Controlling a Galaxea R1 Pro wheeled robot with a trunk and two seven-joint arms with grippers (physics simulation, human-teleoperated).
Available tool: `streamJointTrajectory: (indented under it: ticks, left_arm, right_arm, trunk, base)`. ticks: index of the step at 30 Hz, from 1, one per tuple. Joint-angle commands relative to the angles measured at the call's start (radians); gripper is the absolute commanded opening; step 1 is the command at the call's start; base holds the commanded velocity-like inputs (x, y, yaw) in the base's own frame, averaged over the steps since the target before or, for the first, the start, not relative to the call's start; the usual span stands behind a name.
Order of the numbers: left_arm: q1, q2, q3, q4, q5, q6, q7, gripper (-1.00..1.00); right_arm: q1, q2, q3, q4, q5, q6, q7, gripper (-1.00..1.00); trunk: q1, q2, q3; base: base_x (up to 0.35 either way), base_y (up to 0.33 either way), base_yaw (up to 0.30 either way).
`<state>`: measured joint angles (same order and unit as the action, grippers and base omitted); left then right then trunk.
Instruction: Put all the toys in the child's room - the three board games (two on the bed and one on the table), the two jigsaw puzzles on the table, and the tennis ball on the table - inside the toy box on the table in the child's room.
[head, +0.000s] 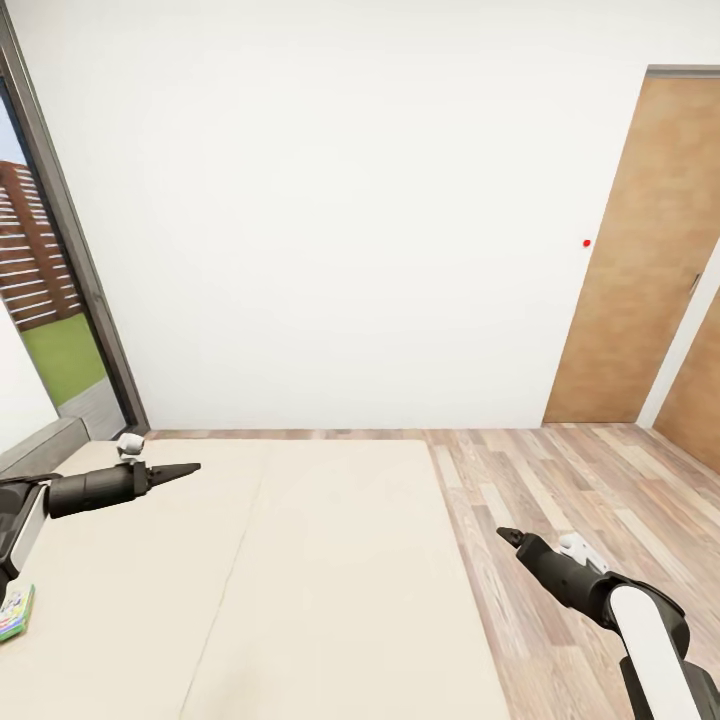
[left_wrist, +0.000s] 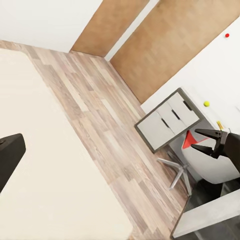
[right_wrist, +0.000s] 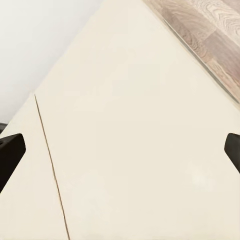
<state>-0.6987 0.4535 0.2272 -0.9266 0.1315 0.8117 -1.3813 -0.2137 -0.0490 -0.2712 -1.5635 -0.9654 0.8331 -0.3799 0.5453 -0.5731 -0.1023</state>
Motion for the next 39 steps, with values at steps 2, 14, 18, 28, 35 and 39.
streamJointTrajectory:
  ticks: [2, 14, 18, 28, 35, 39]
  left_arm:
    - [-0.001, 0.0, 0.0, 0.0, 0.002, 0.01, -0.002, 1.0]
    - [-0.001, 0.001, 0.001, 0.0, 0.002, 0.01, -0.002, 1.0]
    - [-0.001, 0.001, 0.001, 0.0, 0.002, 0.01, -0.002, 1.0]
    - [-0.001, 0.001, 0.001, 0.0, 0.002, 0.01, -0.002, 1.0]
    - [-0.001, 0.001, 0.001, 0.0, 0.001, 0.01, -0.002, 1.0]
    - [-0.001, 0.001, 0.001, 0.0, 0.002, 0.01, -0.002, 1.0]
  right_arm:
    - [-0.001, 0.0, 0.0, -0.001, -0.011, 0.003, -0.01, 1.0]
    - [-0.001, 0.0, 0.0, -0.001, -0.011, 0.003, -0.01, 1.0]
    - [-0.001, 0.0, 0.0, -0.001, -0.011, 0.003, -0.01, 1.0]
    - [-0.001, 0.0, 0.0, -0.001, -0.01, 0.003, -0.009, 1.0]
    - [-0.001, 0.0, 0.0, -0.001, -0.01, 0.003, -0.01, 1.0]
    - [-0.001, 0.0, 0.0, -0.001, -0.01, 0.003, -0.01, 1.0]
  trunk:
    - [0.0, -0.002, -0.002]
    - [0.0, -0.002, -0.002]
    - [0.0, -0.002, -0.002]
    - [0.0, -0.002, -0.002]
    - [0.0, -0.002, -0.002]
    - [0.0, -0.002, -0.002]
  base:
    - [0.0, 0.063, 0.001]
    - [0.0, 0.211, 0.0]
    - [0.0, 0.275, 0.0]
    - [0.0, 0.284, 0.0]
    - [0.0, 0.286, 0.0]
    - [0.0, 0.286, 0.0]
